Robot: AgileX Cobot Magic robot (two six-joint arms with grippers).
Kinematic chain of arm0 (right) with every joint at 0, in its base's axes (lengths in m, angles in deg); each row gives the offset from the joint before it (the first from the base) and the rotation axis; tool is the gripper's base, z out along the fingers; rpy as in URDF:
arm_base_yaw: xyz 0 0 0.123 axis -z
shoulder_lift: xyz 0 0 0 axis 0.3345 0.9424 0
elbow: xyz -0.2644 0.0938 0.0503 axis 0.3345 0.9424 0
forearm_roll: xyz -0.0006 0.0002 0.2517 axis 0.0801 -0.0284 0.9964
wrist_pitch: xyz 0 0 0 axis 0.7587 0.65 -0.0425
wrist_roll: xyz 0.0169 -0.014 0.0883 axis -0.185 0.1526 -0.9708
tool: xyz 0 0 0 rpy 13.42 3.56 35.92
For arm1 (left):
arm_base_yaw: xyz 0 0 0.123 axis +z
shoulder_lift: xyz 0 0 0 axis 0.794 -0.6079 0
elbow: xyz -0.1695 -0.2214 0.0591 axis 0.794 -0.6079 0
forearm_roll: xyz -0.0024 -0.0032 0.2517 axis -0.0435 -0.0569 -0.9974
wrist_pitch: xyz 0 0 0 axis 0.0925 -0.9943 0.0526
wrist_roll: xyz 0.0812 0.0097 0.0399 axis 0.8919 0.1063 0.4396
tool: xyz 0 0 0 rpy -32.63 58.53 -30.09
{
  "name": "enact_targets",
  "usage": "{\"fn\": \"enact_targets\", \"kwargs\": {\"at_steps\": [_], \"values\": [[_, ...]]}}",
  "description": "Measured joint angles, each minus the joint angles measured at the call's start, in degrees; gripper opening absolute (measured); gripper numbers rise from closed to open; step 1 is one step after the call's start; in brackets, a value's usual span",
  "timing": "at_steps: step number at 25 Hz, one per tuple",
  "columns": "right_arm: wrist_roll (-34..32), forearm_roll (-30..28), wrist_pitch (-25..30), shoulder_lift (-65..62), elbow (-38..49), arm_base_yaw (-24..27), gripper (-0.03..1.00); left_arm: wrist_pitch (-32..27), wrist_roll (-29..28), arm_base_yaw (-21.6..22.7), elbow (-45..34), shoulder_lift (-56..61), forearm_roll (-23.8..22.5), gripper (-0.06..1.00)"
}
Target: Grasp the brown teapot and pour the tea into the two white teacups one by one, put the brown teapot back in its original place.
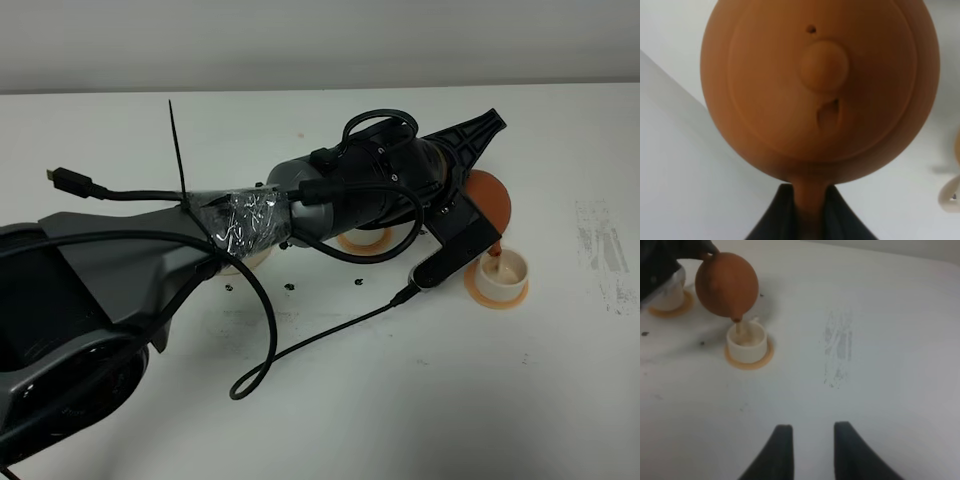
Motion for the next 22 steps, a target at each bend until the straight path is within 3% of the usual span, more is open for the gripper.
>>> {"fn": "enact_targets", "kwargs": {"at_steps": [12, 22], "values": [[0.0, 0.0, 0.0, 0.0, 0.0, 0.0, 0.22, 1.61, -0.11, -1.0, -0.29, 0.0, -6.27, 0.13], [0.0, 0.0, 0.0, 0.0, 0.0, 0.0, 0.22, 3.96, -4.43, -1.0, -0.69, 0.0, -12.32, 0.13]]}}
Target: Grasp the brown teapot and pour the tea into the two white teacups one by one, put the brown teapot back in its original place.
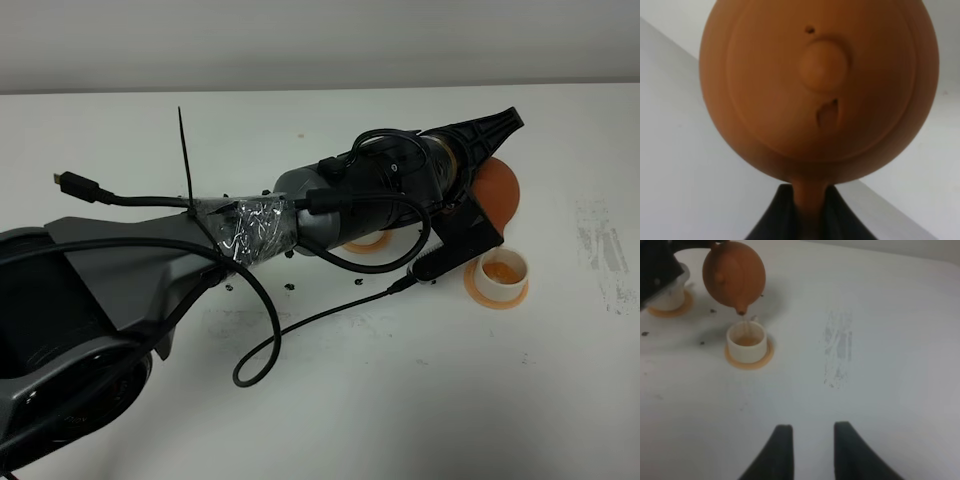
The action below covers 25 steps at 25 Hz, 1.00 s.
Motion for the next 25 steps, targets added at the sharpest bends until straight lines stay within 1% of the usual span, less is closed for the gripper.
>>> {"fn": "enact_targets", "kwargs": {"at_steps": [14, 25], "values": [[0.0, 0.0, 0.0, 0.0, 0.0, 0.0, 0.22, 0.65, -0.24, -0.73, 0.0, 0.0, -3.91, 0.13], [0.0, 0.0, 0.0, 0.0, 0.0, 0.0, 0.22, 0.64, -0.19, -1.42, 0.0, 0.0, -5.61, 0.13]]}}
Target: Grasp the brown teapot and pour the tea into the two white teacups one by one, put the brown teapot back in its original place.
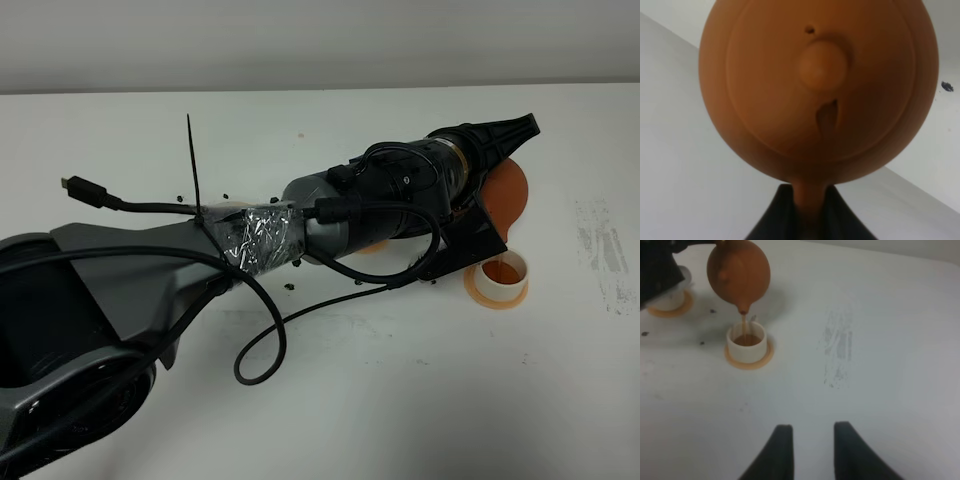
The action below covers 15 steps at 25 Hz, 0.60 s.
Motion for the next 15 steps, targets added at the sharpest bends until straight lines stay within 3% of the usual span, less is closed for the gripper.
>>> {"fn": "enact_targets", "kwargs": {"at_steps": [15], "values": [[0.0, 0.0, 0.0, 0.0, 0.0, 0.0, 0.22, 0.07, 1.45, -0.18, -0.77, 0.0, -1.4, 0.13]]}}
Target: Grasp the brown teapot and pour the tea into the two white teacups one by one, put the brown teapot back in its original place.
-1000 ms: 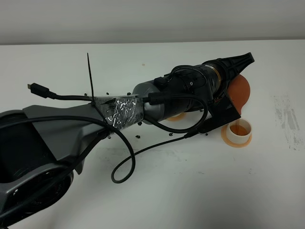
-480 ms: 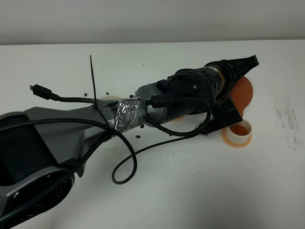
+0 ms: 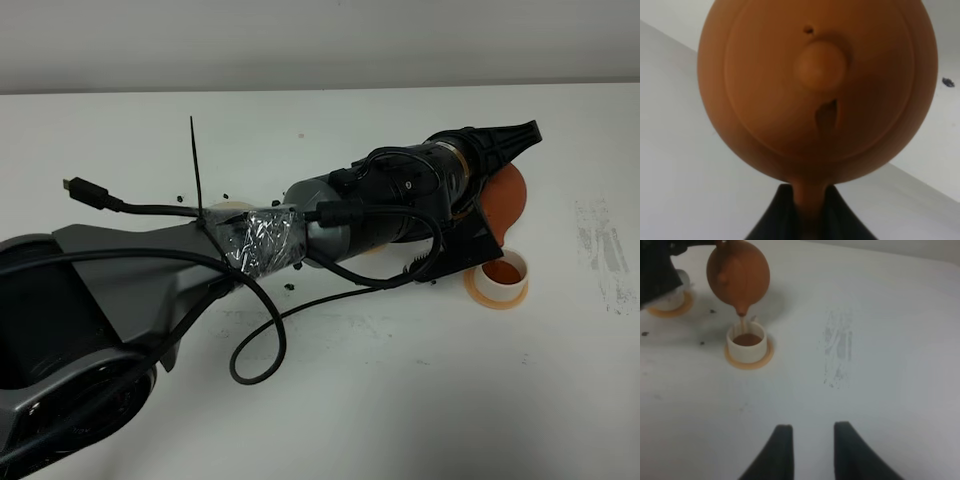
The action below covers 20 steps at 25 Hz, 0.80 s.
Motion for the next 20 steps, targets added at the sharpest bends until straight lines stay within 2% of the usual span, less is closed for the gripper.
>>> {"fn": "enact_targets", "kwargs": {"at_steps": [12, 20], "values": [[0.0, 0.0, 0.0, 0.0, 0.0, 0.0, 0.22, 3.14, 0.0, 0.0, -2.19, -0.05, -1.7, 0.13], [0.0, 0.0, 0.0, 0.0, 0.0, 0.0, 0.22, 5.3, 0.0, 0.0, -2.19, -0.05, -4.64, 0.13]]}}
